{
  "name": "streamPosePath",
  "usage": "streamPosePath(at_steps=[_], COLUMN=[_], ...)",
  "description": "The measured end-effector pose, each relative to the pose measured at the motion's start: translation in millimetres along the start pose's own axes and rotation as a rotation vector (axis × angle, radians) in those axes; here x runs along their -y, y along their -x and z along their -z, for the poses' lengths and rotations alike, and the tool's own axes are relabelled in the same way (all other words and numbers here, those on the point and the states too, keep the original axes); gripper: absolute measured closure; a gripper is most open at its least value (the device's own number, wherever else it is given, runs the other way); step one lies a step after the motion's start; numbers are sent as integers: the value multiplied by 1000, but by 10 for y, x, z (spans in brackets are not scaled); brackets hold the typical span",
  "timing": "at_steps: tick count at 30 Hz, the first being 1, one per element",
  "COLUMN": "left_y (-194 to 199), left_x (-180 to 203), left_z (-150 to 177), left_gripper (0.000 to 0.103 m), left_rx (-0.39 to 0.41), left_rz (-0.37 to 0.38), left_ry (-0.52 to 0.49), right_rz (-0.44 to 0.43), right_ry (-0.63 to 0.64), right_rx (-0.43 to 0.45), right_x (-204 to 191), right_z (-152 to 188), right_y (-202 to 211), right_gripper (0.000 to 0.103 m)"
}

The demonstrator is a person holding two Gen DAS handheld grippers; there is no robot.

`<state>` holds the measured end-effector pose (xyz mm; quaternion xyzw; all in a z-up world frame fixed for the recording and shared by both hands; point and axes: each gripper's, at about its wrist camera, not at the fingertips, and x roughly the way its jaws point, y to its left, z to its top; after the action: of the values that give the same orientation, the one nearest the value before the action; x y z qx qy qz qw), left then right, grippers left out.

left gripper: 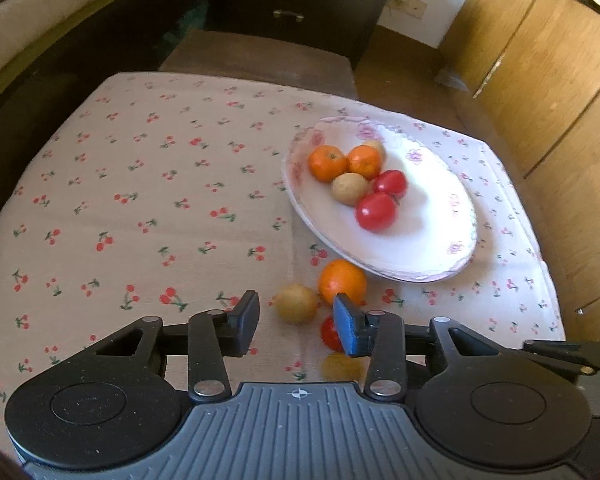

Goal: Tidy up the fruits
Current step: 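Lower the right tool onto a brown round fruit and close its fingers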

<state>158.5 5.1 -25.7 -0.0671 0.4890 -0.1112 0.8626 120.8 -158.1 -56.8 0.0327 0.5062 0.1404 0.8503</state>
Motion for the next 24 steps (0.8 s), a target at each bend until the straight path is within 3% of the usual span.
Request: streamPosePath(at_steps=[7, 16, 24], left_y=[118, 193, 237], left_x=[2, -155, -228], left_z=[-35, -67, -79], left_gripper=[53, 52, 50], left_rx=[32, 45, 55], left_rz=[21, 30, 41], left_ry=[27, 69, 95], right_rz=[-68, -95, -102], right_ry=[-28, -23, 13], right_rx=[16, 10, -4], right_x=[-35, -206, -383], right_z=[-15, -124, -141], right_y=[30, -139, -282], right_gripper=[76, 69, 68])
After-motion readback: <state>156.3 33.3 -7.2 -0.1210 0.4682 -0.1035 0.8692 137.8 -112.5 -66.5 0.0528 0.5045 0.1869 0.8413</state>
